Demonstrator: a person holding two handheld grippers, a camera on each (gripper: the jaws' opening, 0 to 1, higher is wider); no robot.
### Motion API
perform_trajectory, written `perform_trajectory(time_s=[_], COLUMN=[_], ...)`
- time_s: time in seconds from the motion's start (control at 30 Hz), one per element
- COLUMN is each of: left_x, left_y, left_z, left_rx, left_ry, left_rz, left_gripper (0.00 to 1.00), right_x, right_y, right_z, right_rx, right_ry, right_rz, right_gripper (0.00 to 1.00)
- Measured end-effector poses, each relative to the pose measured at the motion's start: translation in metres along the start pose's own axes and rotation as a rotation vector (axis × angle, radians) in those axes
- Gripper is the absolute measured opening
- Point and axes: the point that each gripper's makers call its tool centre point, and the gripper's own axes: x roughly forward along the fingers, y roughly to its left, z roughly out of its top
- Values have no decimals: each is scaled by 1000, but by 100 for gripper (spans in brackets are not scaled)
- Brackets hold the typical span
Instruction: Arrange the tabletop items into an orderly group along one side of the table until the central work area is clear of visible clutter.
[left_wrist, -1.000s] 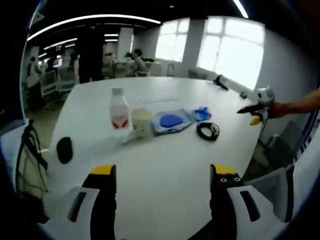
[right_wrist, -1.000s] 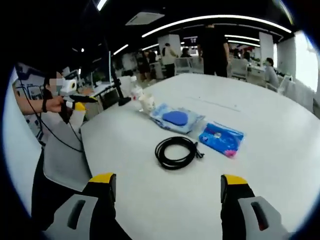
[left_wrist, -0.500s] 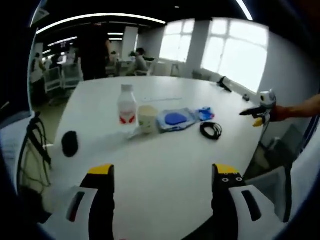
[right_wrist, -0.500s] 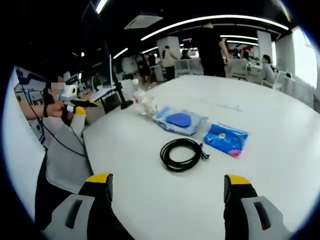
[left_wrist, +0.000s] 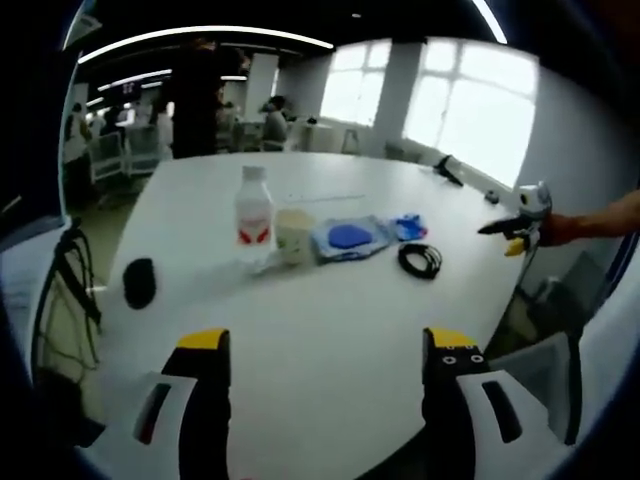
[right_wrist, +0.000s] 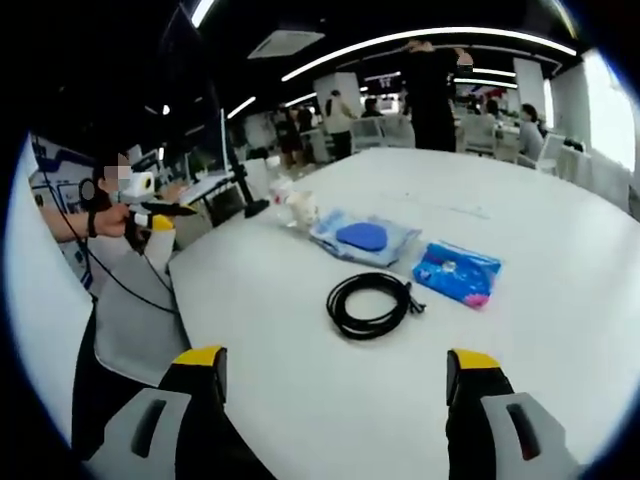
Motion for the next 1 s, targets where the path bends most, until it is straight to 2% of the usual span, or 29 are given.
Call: perform_trajectory(time_s=[0.63,1.0], left_x=[-2,-2], left_y=[-4,-1], left_z=[-3,-1], left_rx=[-10,-9], left_ry=[-1,-6], left_rz=[1,-4], left_gripper=[78,78], right_x=[-5,-8], right_y=[-1,-1], right_z=[-12,-11], right_rx=[21,25], right_ry=[7,3], right_rz=[-1,-6], right_gripper=[90,90])
